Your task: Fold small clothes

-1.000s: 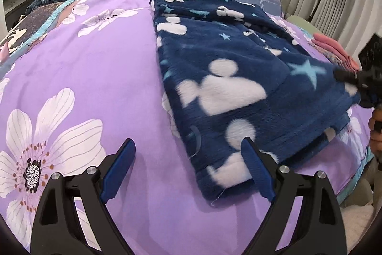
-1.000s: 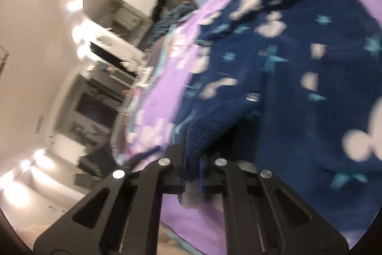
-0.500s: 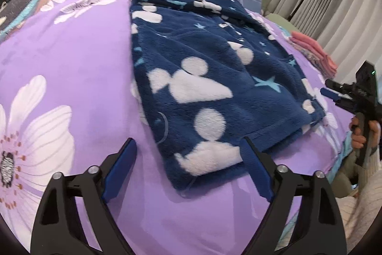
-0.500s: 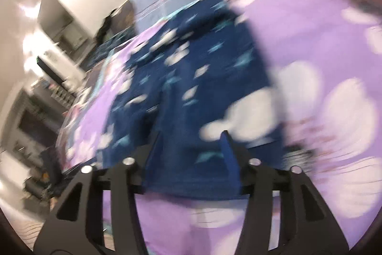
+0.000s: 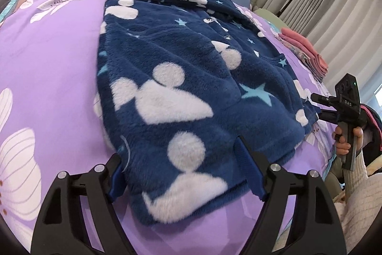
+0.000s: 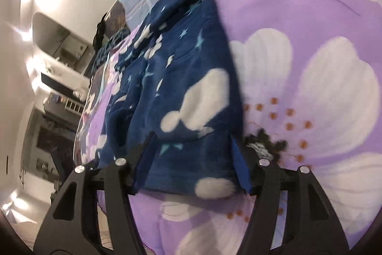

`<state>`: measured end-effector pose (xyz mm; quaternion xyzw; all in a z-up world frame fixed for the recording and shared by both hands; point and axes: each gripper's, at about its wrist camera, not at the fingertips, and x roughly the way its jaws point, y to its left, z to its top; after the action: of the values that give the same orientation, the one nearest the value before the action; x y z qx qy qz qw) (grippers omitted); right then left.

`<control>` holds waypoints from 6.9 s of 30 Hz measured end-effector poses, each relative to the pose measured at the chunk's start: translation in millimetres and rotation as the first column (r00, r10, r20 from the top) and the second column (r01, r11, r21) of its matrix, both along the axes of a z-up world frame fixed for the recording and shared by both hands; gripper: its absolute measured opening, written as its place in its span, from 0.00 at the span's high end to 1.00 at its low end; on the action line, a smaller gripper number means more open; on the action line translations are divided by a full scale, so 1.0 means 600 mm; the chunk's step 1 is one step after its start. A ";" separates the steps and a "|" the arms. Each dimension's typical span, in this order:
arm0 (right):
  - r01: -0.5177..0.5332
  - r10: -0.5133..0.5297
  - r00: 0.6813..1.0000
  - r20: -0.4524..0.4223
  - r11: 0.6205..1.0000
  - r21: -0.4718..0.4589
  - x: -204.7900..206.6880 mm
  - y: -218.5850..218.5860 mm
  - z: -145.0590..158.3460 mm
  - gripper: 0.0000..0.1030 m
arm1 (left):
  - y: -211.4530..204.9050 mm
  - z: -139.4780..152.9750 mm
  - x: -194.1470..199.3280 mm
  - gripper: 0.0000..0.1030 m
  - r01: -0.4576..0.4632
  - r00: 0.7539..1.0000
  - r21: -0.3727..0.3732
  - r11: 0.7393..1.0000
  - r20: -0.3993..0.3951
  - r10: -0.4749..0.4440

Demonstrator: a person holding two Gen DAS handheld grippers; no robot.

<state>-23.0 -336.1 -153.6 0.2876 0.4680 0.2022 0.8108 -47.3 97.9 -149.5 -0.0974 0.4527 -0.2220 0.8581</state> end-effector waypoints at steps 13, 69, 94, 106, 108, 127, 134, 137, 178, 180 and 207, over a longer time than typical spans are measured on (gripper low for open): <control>-0.033 0.043 0.997 -0.071 0.991 0.131 0.014 -0.016 -0.028 0.40 | 0.012 -0.006 0.020 0.29 -0.040 0.999 -0.093 0.995 -0.029 0.038; 0.066 -0.165 0.917 0.362 0.960 0.271 -0.006 -0.054 0.208 0.86 | 0.049 0.282 -0.026 0.90 -0.168 0.912 -0.182 0.969 0.344 0.222; 0.200 -0.212 0.966 0.146 0.975 0.094 0.287 -0.008 0.031 0.83 | 0.019 0.073 0.328 0.86 -0.268 0.957 0.063 0.961 0.135 0.258; 0.096 -0.104 0.969 0.223 0.994 0.046 0.249 0.016 0.072 0.55 | 0.022 0.099 0.290 0.75 -0.228 0.961 0.033 0.973 0.169 0.219; 0.092 -0.098 0.970 0.224 0.995 0.038 0.248 0.020 0.076 0.55 | 0.026 0.101 0.288 0.73 -0.225 0.964 0.008 0.974 0.147 0.221; -0.015 0.005 0.982 0.189 0.999 0.051 0.309 0.066 0.085 0.48 | 0.023 0.132 0.305 0.61 -0.125 0.981 -0.198 0.972 0.120 0.151; 0.171 -0.196 0.960 0.201 0.976 0.134 0.372 0.012 0.115 0.39 | 0.041 0.173 0.358 0.45 -0.351 0.896 -0.138 0.926 0.238 0.375; 0.153 -0.163 0.953 0.255 0.986 0.059 0.362 0.003 0.128 0.33 | 0.021 0.188 0.336 0.25 -0.318 0.887 -0.009 0.948 0.351 0.301; 0.182 -0.152 0.979 0.138 0.953 -0.241 0.347 -0.025 0.065 0.52 | 0.043 0.111 0.409 0.56 -0.303 0.951 0.237 0.923 0.137 0.277; 0.183 -0.139 0.975 0.173 0.946 -0.269 0.309 -0.031 0.079 0.44 | 0.026 0.145 0.383 0.53 -0.297 0.947 0.248 0.922 0.197 0.252; -0.051 0.057 0.996 0.061 0.994 -0.100 0.246 -0.089 0.017 0.78 | -0.629 0.078 0.149 0.26 0.289 0.944 0.442 0.849 0.018 -0.330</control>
<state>124.3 -389.3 -143.5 0.2278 0.4589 0.2098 0.8328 41.9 -279.2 -103.0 0.1804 0.4599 -0.2554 0.8311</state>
